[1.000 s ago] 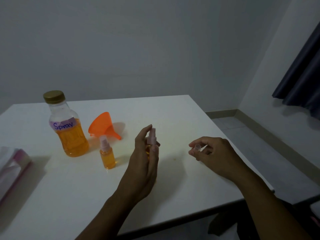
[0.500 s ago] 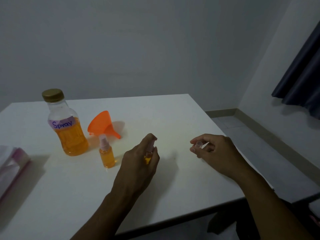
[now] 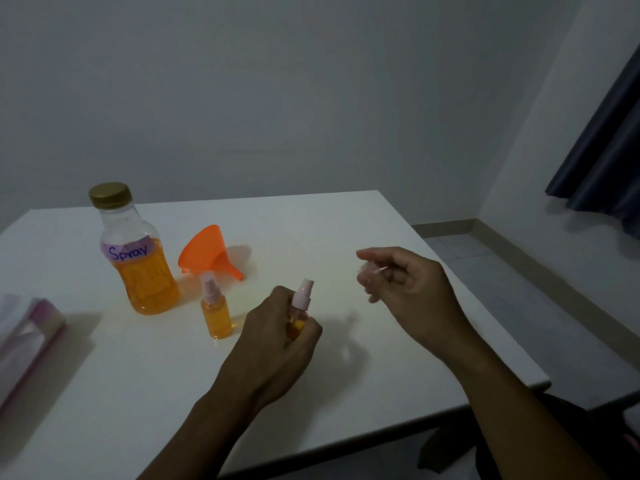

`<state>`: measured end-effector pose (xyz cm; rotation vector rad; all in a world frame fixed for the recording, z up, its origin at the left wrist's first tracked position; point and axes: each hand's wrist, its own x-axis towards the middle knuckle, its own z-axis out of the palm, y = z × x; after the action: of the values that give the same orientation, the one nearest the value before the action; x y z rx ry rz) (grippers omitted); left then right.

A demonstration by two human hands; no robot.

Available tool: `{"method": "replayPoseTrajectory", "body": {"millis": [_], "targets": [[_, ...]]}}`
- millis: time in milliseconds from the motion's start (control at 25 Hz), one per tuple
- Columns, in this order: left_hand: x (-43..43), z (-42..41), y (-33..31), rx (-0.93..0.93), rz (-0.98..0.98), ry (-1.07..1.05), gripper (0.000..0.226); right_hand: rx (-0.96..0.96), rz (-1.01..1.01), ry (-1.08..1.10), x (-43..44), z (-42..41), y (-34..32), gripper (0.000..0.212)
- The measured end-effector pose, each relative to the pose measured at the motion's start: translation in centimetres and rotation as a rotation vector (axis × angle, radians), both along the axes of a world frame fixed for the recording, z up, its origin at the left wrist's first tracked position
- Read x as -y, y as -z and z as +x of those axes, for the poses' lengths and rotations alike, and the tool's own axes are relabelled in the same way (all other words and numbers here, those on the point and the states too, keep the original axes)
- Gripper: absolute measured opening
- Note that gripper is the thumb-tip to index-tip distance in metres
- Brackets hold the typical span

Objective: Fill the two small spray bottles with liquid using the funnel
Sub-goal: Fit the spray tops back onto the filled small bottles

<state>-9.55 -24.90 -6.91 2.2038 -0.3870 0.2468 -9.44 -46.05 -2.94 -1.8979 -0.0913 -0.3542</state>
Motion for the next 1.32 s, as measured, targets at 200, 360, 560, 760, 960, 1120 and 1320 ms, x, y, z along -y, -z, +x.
{"method": "replayPoseTrajectory", "body": {"millis": [200,360,560,760,960,1120,1320], "targets": [[-0.5,0.1,-0.1,0.034,0.067,0.174,0.038,-0.02,0.054,-0.089,-2.6,0.1,-0.2,0.028],[-0.8,-0.1,-0.5,-0.025,-0.098,0.173,0.071,-0.027,-0.003,-0.1,-2.8,0.1,0.1,0.026],[-0.9,0.3,-0.4,0.01,-0.205,0.123,0.06,0.064,-0.037,-0.076,-3.7,0.0,0.6,0.025],[-1.9,0.3,-1.0,-0.005,-0.167,0.115,0.059,0.056,0.014,-0.163,-4.2,-0.3,0.3,0.028],[-5.6,-0.8,-3.0,0.088,-0.113,0.027,0.047,-0.106,0.107,-0.112,-4.1,0.1,2.6,0.032],[-11.1,-2.4,-3.8,0.131,-0.153,-0.194,0.041,-0.214,-0.303,-0.245,-6.3,-1.7,6.6,0.033],[-15.4,-1.2,-2.2,0.084,-0.127,-0.438,0.05,-0.119,-0.763,-0.363,-8.9,-2.5,8.6,0.055]]}}
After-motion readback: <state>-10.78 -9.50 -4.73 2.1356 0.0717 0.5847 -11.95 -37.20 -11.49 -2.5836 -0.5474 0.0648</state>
